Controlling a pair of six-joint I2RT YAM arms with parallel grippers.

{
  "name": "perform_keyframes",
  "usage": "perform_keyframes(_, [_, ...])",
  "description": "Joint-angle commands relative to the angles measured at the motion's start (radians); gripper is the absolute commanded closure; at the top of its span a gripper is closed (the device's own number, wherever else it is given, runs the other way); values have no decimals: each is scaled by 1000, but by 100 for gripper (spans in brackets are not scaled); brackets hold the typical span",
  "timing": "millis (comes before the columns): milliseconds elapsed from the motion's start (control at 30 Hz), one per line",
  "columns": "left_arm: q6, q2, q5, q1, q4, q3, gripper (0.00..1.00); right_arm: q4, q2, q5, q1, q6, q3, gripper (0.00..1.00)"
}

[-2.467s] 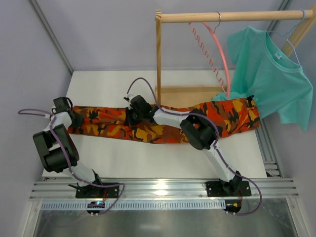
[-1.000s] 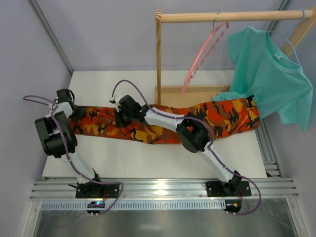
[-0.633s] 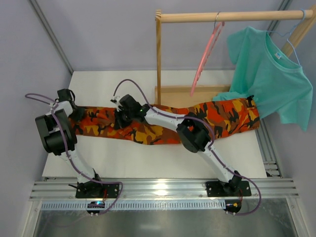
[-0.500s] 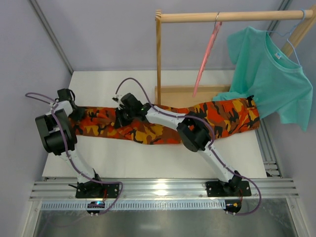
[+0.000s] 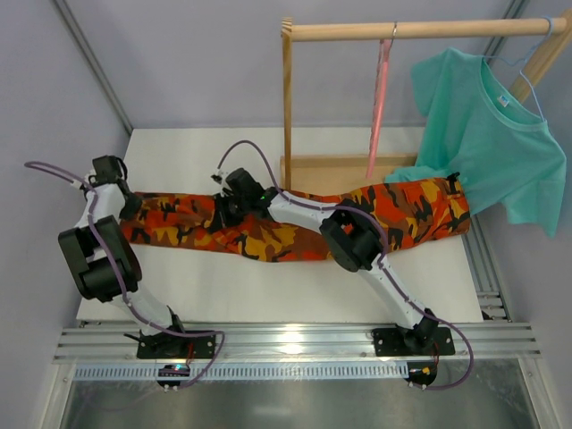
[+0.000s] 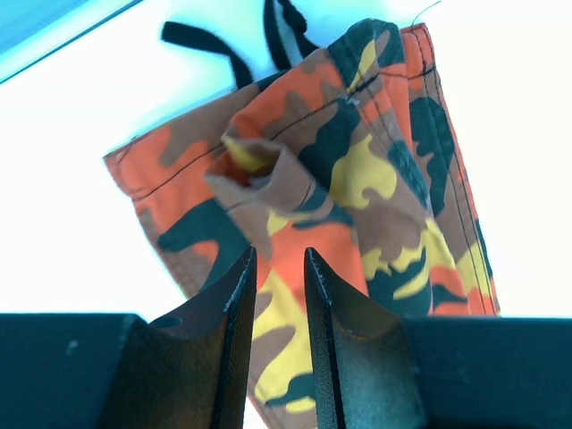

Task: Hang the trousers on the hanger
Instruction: Fold the trousers

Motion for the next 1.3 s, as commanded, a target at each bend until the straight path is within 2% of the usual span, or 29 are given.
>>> perform_keyframes(0, [-9, -55, -34, 7, 23, -45, 71, 63, -8, -25, 0, 15, -3, 96])
perform_keyframes(167, [-52, -45, 22, 33, 57, -81, 71, 70, -9, -27, 0, 14, -8, 96])
perform_keyframes(433, [-86, 21, 41, 48, 120, -88, 71, 86, -9, -27, -2, 17, -20, 96])
perform_keyframes(667, [-127, 70, 54, 51, 207, -118, 66, 95, -24, -21, -2, 8, -42, 96])
perform_keyframes(900, [-150, 112, 48, 51, 224, -108, 66, 90, -26, -19, -2, 3, -51, 96])
perform_keyframes(1033, [-147, 109, 32, 51, 220, -110, 72, 83, -28, -19, -2, -3, -52, 96])
perform_keyframes(1167, [-140, 116, 32, 51, 214, -105, 85, 76, -23, -14, -2, -3, -49, 96])
perform_keyframes(1267, [-130, 136, 25, 51, 174, -79, 100, 67, -21, -14, -2, -2, -48, 96])
